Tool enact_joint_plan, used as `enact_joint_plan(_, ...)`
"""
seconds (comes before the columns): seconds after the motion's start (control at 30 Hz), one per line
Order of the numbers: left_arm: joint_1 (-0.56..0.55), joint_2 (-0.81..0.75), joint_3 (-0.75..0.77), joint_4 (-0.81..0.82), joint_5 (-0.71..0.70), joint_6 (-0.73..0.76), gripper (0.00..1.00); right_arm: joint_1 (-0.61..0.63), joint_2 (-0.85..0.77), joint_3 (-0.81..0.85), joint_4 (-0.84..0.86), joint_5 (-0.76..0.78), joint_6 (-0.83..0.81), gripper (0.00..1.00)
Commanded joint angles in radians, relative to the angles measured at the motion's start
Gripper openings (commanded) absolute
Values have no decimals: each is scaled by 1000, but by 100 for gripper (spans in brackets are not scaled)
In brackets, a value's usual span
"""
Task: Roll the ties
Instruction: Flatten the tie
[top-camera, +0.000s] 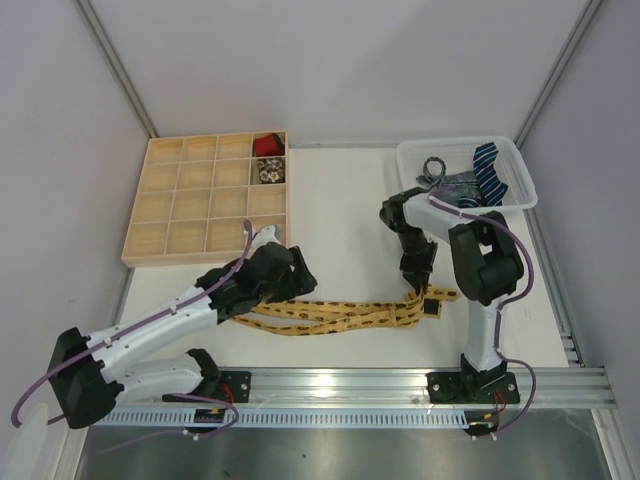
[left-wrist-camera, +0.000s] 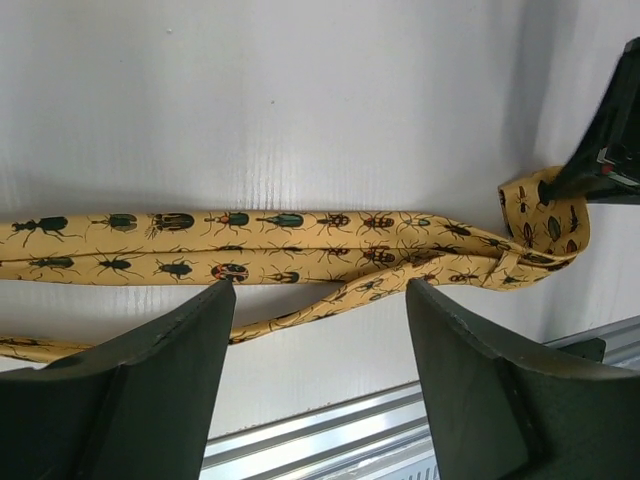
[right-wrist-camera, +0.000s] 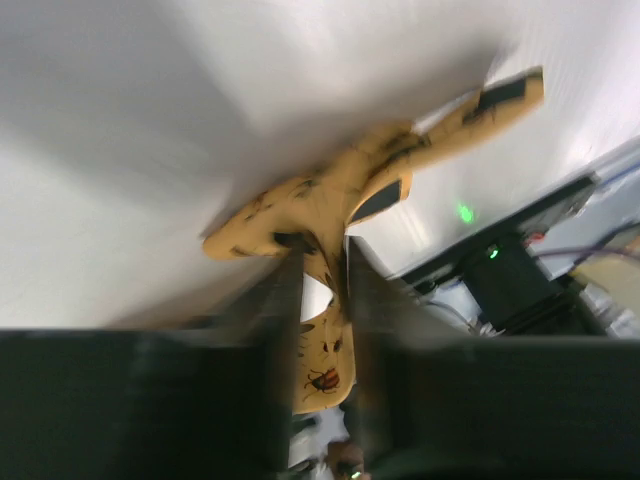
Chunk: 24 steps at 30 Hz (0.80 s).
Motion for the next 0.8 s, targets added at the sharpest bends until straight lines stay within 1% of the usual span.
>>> enact_joint_plan(0.0,15,-29,-13,11,13,33,75,40,18,69,-192,77,2,35)
enact_joint_plan(0.03,19,-31,-13,11,22,34,76,43,18,52,-192,79,6,49)
enact_joint_plan(0.07,19,-31,-13,12,25,36,76,45,18,46,-194,80,8,68)
enact_joint_plan(0.1,19,-34,-10,12,28,39,77,43,17,39,-192,89,8,76)
enact_joint_plan(0.13,19,-36,-12,9,31,38,77,39,12,38,-194,98,5,77)
enact_joint_plan(0.17,20,-39,-13,11,36,38,77,36,4,39,-191,129,6,81)
enact_joint_plan(0.2,19,-43,-21,17,37,34,77,16,-20,38,-192,140,11,88)
enact_joint_plan(0.3,20,-59,-51,34,63,31,77,-10,-81,61,-179,183,-1,91)
enact_joint_plan(0.33,22,-62,-56,37,69,30,77,-11,-101,62,-151,193,-12,92)
enact_joint_plan(0.4,23,-65,-75,44,89,22,71,-6,-167,78,-131,223,-20,92)
enact_joint_plan(0.47,31,-69,-98,100,129,24,59,6,-230,78,-79,241,-37,88)
enact_joint_plan(0.5,37,-63,-110,110,160,15,42,18,-258,73,-71,265,-22,86)
enact_joint_plan(0.53,37,-59,-113,126,174,15,35,23,-325,66,-59,290,-9,82)
enact_joint_plan(0.57,39,-37,-113,138,181,18,26,31,-359,52,-33,296,-14,77)
enact_joint_plan(0.63,45,-8,-102,143,197,25,22,26,-446,-38,62,238,-34,70)
enact_joint_plan(0.67,46,33,-96,143,197,31,21,19,-547,-94,112,147,-44,57)
enact_joint_plan(0.7,46,53,-82,143,198,37,20,9,-595,-146,157,97,-44,51)
enact_joint_plan(0.73,52,81,-76,147,200,39,18,-18,-641,-263,245,13,-25,24)
enact_joint_plan(0.77,52,104,-69,153,200,41,16,-29,-734,-321,295,-27,-17,13)
